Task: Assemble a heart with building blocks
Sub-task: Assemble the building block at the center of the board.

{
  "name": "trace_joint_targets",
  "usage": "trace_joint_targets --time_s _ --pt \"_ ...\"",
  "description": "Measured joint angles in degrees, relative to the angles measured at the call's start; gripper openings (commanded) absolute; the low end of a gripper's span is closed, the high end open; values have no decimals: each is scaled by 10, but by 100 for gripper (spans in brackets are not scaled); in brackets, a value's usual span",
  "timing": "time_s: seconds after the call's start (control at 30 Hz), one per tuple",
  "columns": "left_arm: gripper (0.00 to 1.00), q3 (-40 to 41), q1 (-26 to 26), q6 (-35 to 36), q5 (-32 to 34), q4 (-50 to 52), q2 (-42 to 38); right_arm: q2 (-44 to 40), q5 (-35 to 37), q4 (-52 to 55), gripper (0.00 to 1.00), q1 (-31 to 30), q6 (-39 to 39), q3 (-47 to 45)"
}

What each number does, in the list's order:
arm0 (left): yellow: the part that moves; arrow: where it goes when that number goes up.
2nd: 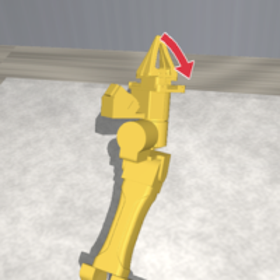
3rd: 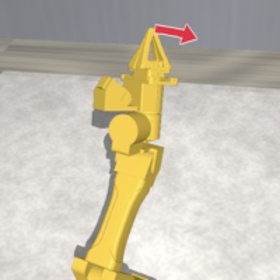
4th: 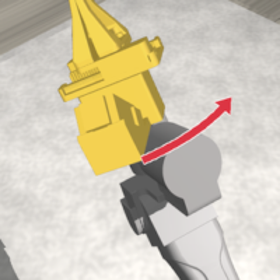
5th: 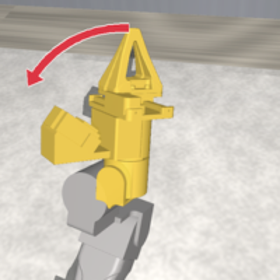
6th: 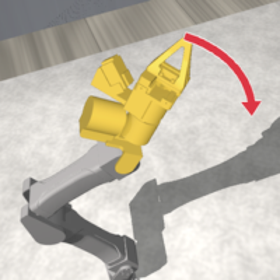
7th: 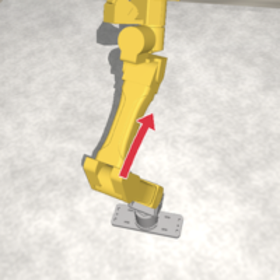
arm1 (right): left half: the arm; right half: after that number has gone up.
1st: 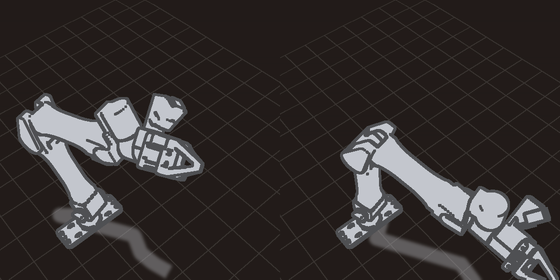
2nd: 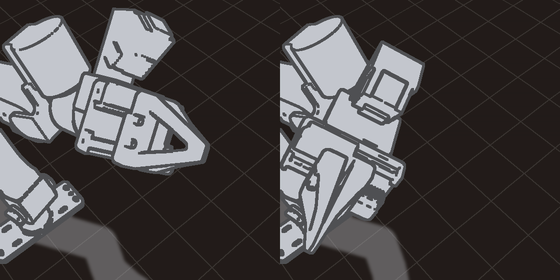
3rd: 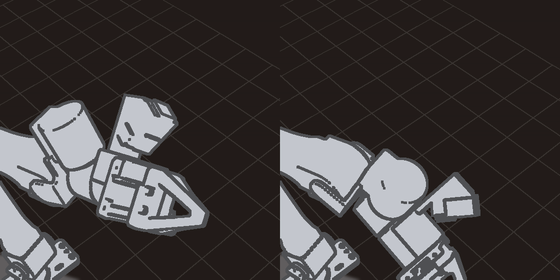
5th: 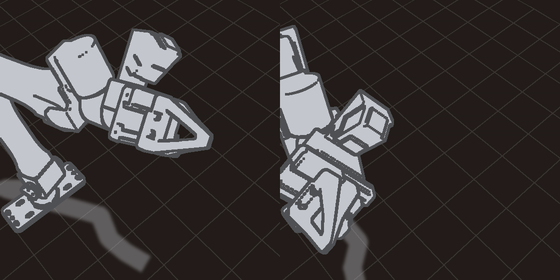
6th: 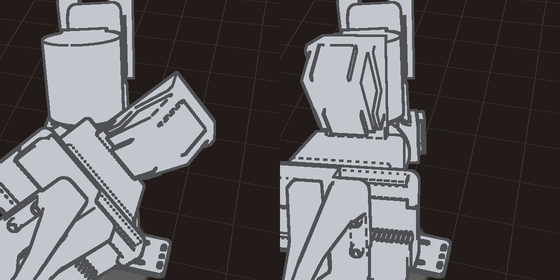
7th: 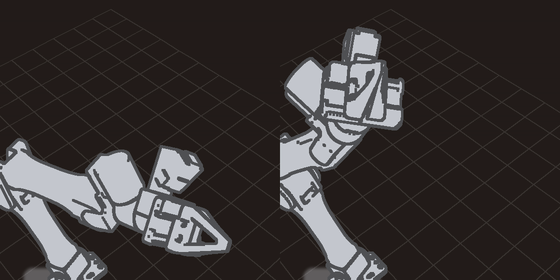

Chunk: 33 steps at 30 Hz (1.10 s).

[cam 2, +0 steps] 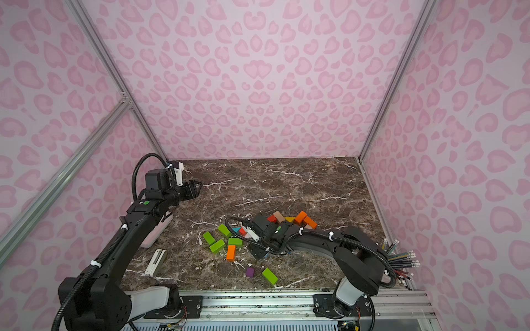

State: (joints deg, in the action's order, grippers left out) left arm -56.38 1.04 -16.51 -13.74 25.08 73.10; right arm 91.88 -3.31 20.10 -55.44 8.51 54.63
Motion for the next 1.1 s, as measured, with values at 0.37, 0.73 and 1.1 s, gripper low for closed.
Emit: trace_joint_targets --time_s 0.37,0.73,1.1 --pt "71 0 11 11 -34 -5 -4 17 33 4 59 -8 0 -4" --pt "92 0 23 20 -62 -9 -10 29 52 8 39 -9 0 -8" --pt "98 2 60 82 -110 -14 -65 45 47 -7 30 20 -7 9"
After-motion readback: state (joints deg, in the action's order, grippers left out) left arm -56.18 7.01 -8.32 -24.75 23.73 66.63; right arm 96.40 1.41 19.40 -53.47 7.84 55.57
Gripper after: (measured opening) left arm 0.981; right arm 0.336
